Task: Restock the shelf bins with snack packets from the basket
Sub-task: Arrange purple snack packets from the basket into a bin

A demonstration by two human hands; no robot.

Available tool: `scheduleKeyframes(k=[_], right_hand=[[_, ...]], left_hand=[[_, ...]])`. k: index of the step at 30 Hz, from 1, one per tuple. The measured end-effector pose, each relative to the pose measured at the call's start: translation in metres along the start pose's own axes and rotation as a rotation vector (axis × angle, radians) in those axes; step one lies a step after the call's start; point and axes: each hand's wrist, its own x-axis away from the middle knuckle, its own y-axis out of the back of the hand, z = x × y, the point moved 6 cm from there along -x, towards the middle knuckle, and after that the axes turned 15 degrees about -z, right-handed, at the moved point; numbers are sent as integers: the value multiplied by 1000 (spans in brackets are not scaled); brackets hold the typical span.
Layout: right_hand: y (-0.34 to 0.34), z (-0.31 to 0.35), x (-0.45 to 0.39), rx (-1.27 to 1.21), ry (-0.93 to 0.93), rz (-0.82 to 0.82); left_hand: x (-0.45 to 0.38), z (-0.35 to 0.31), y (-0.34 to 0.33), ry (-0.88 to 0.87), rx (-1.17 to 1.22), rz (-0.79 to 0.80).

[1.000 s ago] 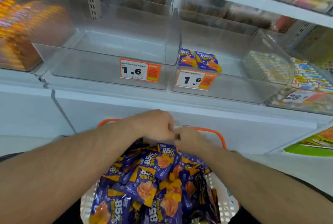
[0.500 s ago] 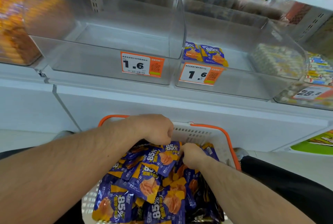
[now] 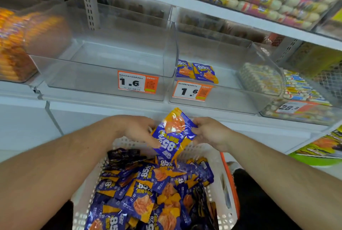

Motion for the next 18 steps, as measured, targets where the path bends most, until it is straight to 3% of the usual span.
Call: scheduleKeyframes(k=[5, 9, 11, 14, 16, 18], right_hand=[[2, 5, 30, -414, -157, 8], [13, 10, 52, -518, -142, 2], [15, 13, 64, -440, -91, 0], [30, 21, 68, -277, 142, -227], [46, 39, 75, -55, 488, -407], [42, 49, 82, 266, 830, -377]], left_hand=[[2, -7, 17, -33, 421, -179], [6, -13, 41, -55, 826, -269], [7, -17, 48, -49, 958, -311], [9, -27, 51, -40, 980, -359], [8, -30, 52, -19, 983, -388], [6, -31, 52, 4, 976, -399]])
